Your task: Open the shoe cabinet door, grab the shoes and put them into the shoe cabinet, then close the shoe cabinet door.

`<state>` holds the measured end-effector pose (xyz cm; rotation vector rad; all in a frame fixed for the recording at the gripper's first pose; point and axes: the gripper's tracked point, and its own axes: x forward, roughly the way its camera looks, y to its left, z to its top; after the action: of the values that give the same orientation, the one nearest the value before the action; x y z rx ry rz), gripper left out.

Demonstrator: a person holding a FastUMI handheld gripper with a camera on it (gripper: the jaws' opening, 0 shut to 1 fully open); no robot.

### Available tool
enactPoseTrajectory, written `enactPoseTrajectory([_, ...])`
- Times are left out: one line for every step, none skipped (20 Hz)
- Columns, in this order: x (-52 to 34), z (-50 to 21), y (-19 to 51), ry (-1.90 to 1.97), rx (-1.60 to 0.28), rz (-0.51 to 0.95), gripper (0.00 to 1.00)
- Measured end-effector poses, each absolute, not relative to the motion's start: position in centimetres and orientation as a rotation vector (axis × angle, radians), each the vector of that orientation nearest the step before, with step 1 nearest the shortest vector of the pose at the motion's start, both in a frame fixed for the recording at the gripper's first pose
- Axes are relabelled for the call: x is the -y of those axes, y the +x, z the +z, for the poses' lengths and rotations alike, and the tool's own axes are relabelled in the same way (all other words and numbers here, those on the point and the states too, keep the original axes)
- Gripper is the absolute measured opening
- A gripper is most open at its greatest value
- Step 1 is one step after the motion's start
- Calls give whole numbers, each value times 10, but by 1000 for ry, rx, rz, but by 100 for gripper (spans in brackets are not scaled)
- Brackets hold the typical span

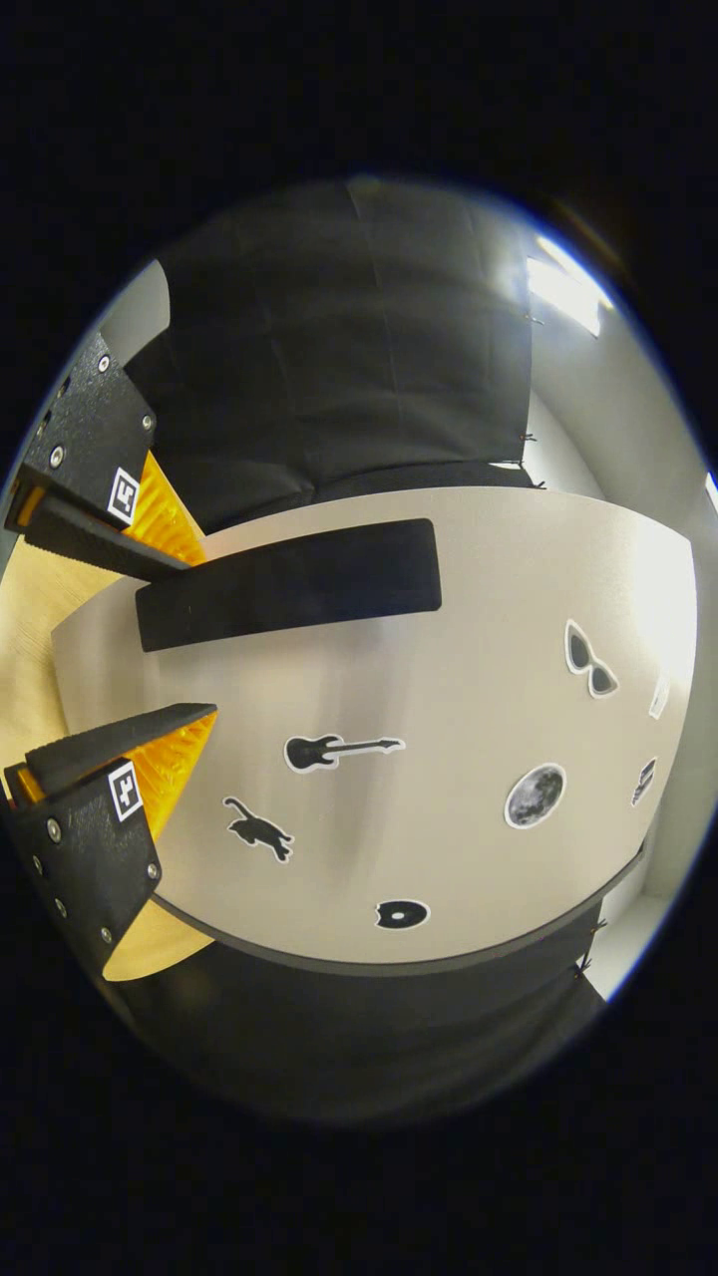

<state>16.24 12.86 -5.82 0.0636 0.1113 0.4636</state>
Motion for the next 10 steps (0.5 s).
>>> enactPoseTrajectory([-129, -59, 164, 61, -111, 460, 72])
enactPoseTrajectory([-131, -58, 167, 60, -106, 453, 72])
enactPoseTrajectory([-134, -58, 169, 57, -104, 448, 73])
enactPoseTrajectory([-137, -58, 172, 57, -102, 442, 73])
enactPoseTrajectory([-139, -58, 175, 58, -100, 437, 74])
enactPoseTrajectory([-140, -57, 178, 61, -98, 430, 74])
enactPoseTrajectory([-142, -57, 181, 68, -97, 422, 75])
enactPoseTrajectory([-144, -59, 183, 74, -95, 414, 76])
enactPoseTrajectory([-145, -57, 186, 77, -86, 400, 76])
enactPoseTrajectory([-146, -57, 188, 79, -79, 386, 77])
